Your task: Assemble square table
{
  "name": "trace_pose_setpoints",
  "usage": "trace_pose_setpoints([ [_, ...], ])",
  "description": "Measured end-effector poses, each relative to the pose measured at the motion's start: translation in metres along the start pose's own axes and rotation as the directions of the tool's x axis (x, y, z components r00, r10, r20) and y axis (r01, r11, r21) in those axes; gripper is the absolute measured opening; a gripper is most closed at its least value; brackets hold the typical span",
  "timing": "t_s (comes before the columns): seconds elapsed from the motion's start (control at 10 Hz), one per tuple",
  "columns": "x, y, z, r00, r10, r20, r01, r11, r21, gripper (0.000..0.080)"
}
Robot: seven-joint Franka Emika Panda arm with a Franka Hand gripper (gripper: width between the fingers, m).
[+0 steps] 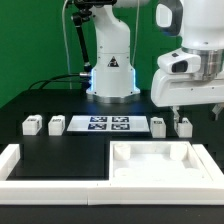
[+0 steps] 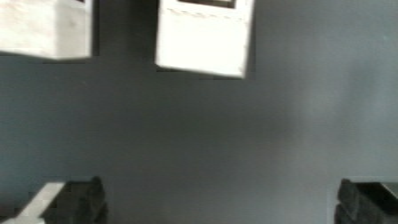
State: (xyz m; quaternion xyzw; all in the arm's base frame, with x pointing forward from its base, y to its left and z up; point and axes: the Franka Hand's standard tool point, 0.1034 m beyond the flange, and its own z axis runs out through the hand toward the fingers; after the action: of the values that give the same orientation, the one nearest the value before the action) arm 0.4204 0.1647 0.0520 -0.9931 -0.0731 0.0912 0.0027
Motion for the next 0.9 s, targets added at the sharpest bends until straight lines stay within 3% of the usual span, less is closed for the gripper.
trace_pose_setpoints([
  [0.2, -0.011, 0.004, -0.004, 0.987, 0.005, 0.162, 0.000, 1.000, -0.026, 0.0649],
  [0.6, -0.014, 0.007, 0.004, 0.941, 0.015, 0.338, 0.000, 0.999, -0.045, 0.0649],
  [0.9, -0.022, 0.008, 0.010, 0.852, 0.034, 0.523, 0.002, 0.998, -0.068, 0.0649],
])
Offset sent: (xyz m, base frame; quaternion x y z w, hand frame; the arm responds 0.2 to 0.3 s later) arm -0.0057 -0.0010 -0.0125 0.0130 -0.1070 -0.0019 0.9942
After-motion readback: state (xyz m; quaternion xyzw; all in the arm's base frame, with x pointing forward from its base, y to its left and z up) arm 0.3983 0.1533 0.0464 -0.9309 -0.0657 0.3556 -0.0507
